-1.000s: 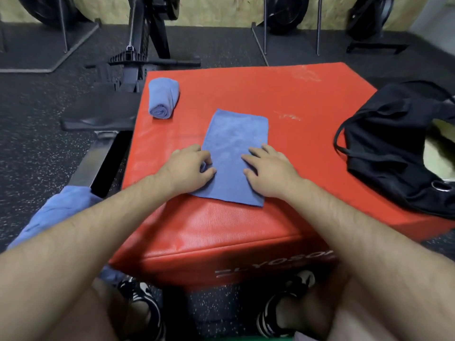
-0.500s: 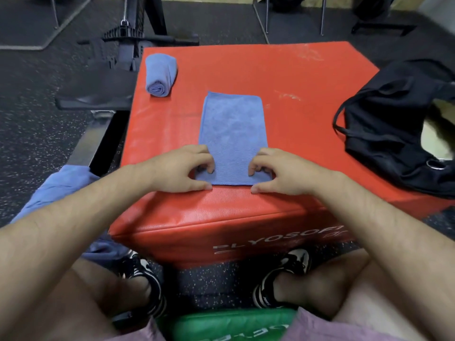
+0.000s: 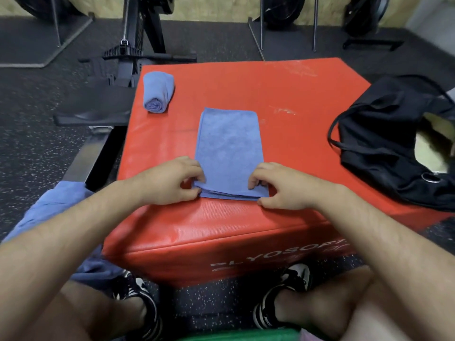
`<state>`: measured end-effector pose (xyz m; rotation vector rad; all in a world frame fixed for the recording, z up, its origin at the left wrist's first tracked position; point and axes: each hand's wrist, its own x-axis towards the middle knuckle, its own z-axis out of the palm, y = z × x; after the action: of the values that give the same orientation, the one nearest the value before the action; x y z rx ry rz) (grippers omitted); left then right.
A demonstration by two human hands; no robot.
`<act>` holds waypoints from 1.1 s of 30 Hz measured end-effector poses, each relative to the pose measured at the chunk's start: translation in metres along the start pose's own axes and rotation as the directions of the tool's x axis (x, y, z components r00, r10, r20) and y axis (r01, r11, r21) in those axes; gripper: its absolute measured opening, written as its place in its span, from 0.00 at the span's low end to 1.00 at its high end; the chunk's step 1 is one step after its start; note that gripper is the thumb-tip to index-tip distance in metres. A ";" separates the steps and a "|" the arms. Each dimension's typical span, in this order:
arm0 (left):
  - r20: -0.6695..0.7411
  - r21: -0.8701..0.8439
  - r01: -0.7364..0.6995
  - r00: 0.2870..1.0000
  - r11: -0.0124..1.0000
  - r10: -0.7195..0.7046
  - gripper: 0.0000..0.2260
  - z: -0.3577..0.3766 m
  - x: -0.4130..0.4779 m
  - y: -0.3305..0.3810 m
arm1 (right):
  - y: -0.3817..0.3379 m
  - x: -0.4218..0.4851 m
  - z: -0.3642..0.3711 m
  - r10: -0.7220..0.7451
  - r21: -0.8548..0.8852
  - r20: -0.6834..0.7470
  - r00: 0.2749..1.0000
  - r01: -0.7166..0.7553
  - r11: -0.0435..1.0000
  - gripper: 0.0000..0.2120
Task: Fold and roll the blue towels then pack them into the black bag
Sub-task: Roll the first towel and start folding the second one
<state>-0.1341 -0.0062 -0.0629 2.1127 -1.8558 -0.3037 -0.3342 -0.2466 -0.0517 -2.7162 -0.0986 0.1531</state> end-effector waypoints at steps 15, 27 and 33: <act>-0.015 0.038 -0.032 0.999 0.999 0.033 0.13 -0.002 -0.003 0.001 | 0.005 -0.003 -0.006 0.097 0.032 -0.092 0.991 -0.095 0.995 0.10; -0.141 -0.191 0.147 0.974 0.971 -0.175 0.08 0.002 0.004 -0.005 | 0.010 0.003 0.007 0.125 0.080 -0.274 0.954 -0.107 0.991 0.12; -0.246 -0.057 0.004 0.969 0.998 -0.018 0.15 0.007 0.005 0.008 | 0.002 0.007 0.012 -0.027 -0.123 -0.327 0.945 -0.014 0.992 0.14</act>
<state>-0.1430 -0.0128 -0.0666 2.0206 -1.6739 -0.0886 -0.3287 -0.2429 -0.0643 -2.8216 -0.0197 -0.3185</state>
